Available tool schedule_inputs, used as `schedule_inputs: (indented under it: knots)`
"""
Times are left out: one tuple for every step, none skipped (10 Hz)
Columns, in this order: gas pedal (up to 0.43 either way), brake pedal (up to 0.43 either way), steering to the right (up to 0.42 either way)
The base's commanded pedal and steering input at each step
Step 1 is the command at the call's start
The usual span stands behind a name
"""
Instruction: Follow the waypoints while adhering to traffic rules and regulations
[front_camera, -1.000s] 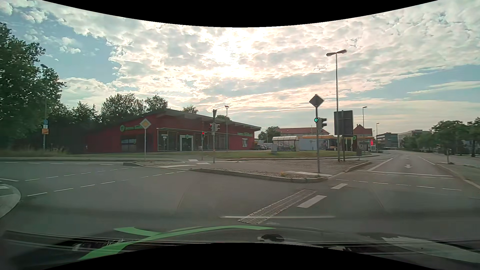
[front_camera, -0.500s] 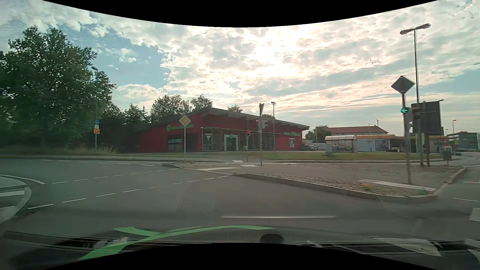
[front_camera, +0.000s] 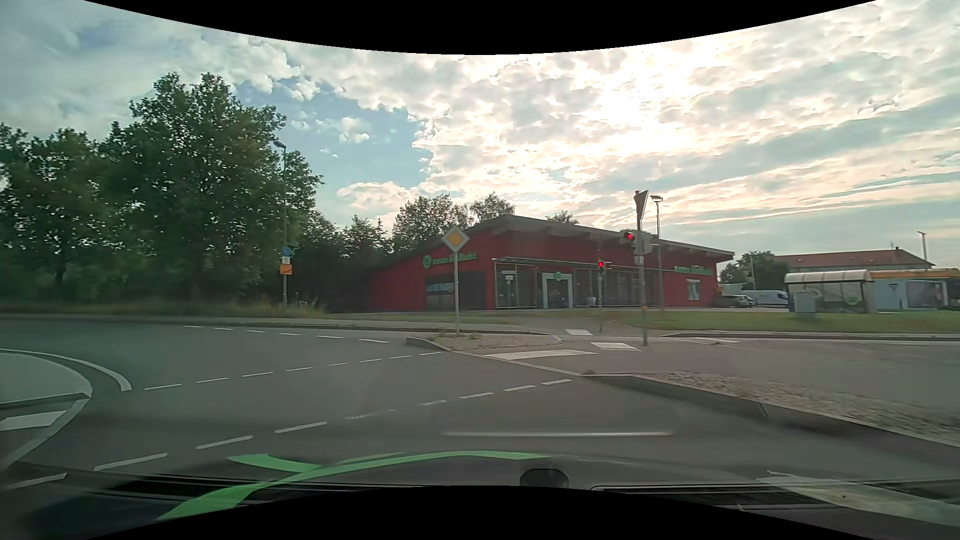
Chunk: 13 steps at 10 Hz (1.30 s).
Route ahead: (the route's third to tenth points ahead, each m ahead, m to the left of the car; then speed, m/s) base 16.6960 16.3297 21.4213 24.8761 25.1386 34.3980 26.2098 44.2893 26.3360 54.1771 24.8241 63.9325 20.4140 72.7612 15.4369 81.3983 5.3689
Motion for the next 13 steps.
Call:
schedule_inputs:
  knots:
    - [0.169, 0.0, -0.337]
    - [0.169, 0.0, -0.334]
    - [0.169, 0.0, -0.329]
    - [0.177, 0.0, -0.321]
    - [0.177, 0.0, -0.31]
    - [0.177, 0.0, -0.289]
    - [0.189, 0.0, -0.271]
    - [0.197, 0.0, -0.265]
    - [0.197, 0.0, -0.261]
    - [0.197, 0.0, -0.26]
    - [0.197, 0.0, -0.26]
    - [0.197, 0.0, -0.258]
    - [0.197, 0.0, -0.254]
